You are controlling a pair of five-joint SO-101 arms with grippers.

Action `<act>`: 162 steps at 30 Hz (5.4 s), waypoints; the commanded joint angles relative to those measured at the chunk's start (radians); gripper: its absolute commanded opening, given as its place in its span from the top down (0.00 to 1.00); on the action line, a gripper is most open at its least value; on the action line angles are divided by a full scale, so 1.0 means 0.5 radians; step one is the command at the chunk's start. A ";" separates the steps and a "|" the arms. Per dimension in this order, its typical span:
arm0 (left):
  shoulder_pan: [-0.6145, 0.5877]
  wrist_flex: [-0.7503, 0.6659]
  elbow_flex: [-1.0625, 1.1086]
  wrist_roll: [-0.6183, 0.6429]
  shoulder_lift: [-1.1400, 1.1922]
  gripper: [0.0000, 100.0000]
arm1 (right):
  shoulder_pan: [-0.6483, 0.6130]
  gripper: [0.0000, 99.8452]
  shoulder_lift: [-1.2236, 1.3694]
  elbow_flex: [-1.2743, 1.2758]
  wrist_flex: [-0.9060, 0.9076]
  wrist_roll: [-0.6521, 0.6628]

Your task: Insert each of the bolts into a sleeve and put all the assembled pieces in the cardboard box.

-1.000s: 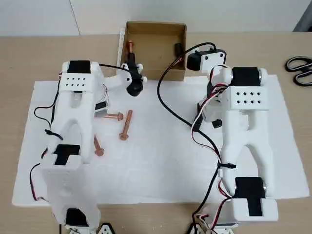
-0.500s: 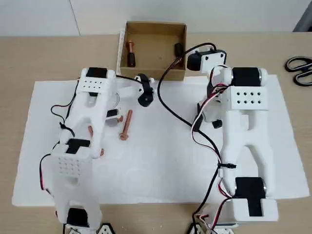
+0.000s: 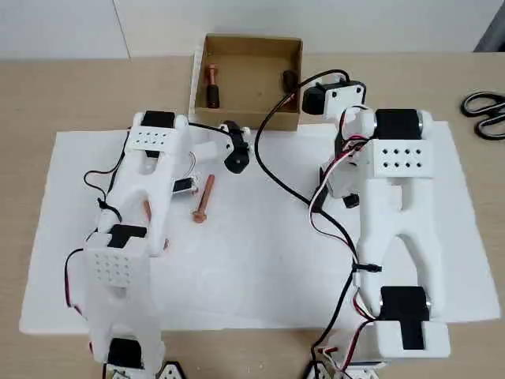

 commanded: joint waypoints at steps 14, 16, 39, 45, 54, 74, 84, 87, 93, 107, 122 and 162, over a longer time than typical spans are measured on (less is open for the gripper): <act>-0.003 0.381 -0.793 0.374 -0.221 0.99 | -0.008 1.00 -0.109 -0.012 0.017 -0.021; -0.003 0.393 -0.916 0.512 -0.292 0.99 | -0.011 1.00 -0.112 -0.015 0.017 -0.021; -0.178 0.399 0.044 2.010 -2.130 0.99 | -0.094 1.00 -1.717 0.470 -0.124 -0.012; -0.037 0.227 0.554 2.081 -2.498 0.99 | -0.204 1.00 -1.981 0.994 -0.603 -0.028; -0.009 -0.261 1.192 2.590 -2.829 0.99 | -0.489 1.00 -2.466 1.814 -1.300 -0.390; 0.798 -1.200 1.668 2.866 -3.109 0.99 | -0.643 1.00 -3.279 3.099 -1.883 -0.761; 0.893 -1.501 1.987 2.974 -3.121 0.99 | -0.895 1.00 -3.488 3.259 -1.975 -0.779; 0.896 -1.608 2.073 2.967 -3.121 0.99 | -0.901 1.00 -3.488 3.262 -1.975 -0.779; 1.007 -1.706 2.186 2.967 -3.121 0.99 | -0.901 1.00 -3.488 3.262 -1.972 -0.779; 1.102 -1.765 2.303 3.041 -3.121 0.99 | -0.971 1.00 -3.500 3.317 -1.981 -0.779; 1.102 -1.758 2.389 3.047 -3.121 0.99 | -0.962 1.00 -3.503 3.308 -1.981 -0.779; 1.105 -1.629 2.837 3.050 -3.118 0.99 | -0.907 1.00 -3.506 3.314 -2.033 -0.779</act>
